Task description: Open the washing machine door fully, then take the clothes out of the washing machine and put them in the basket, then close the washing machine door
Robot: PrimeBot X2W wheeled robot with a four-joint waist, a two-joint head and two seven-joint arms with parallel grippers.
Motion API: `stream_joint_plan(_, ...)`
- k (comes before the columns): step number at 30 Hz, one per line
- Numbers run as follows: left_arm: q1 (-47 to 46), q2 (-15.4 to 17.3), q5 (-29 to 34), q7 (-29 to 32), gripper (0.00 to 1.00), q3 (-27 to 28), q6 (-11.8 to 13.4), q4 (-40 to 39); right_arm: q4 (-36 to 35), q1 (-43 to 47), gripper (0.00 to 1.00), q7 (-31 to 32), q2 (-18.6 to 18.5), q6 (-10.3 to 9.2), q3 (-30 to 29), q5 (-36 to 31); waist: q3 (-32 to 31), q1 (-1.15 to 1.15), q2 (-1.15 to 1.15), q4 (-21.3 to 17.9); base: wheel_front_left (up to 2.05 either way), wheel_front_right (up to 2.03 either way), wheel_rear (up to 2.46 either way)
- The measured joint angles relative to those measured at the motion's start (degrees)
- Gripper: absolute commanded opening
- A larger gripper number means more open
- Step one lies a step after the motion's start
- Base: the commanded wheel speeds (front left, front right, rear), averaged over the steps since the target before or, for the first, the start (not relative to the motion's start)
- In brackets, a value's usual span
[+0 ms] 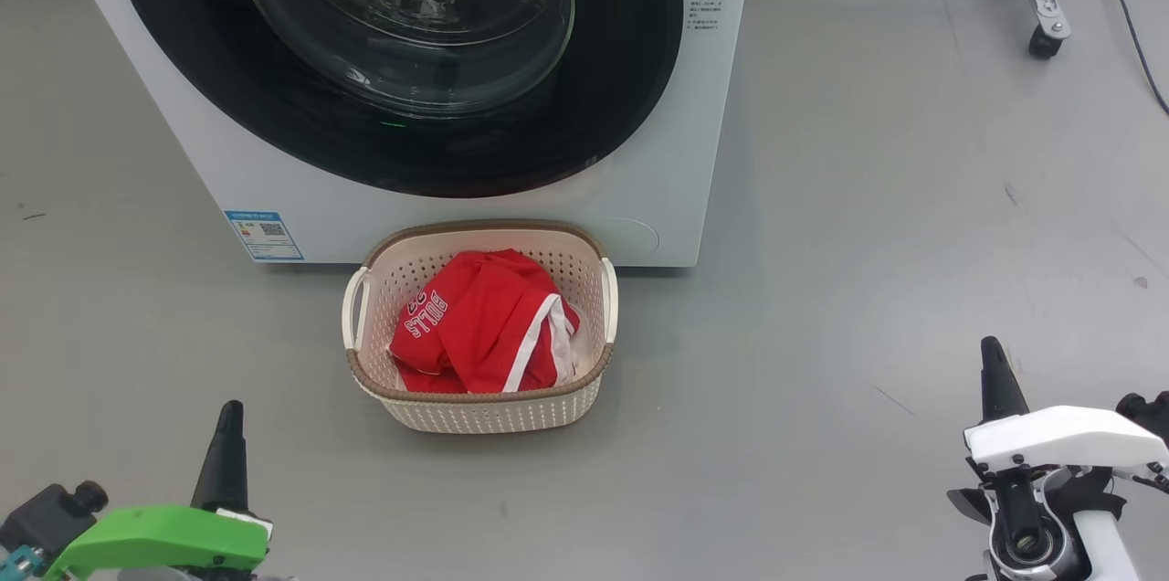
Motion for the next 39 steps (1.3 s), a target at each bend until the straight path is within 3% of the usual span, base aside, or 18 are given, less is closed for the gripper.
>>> stream_joint_plan(39,-2.2,-1.0,-25.5,7.0,0.00,3.8,0.0,2.0,0.4,-0.1,0.00,7.8,0.2,3.53,-5.5,29.2,-2.5,0.00,0.00,-2.5,0.00,0.00,0.00)
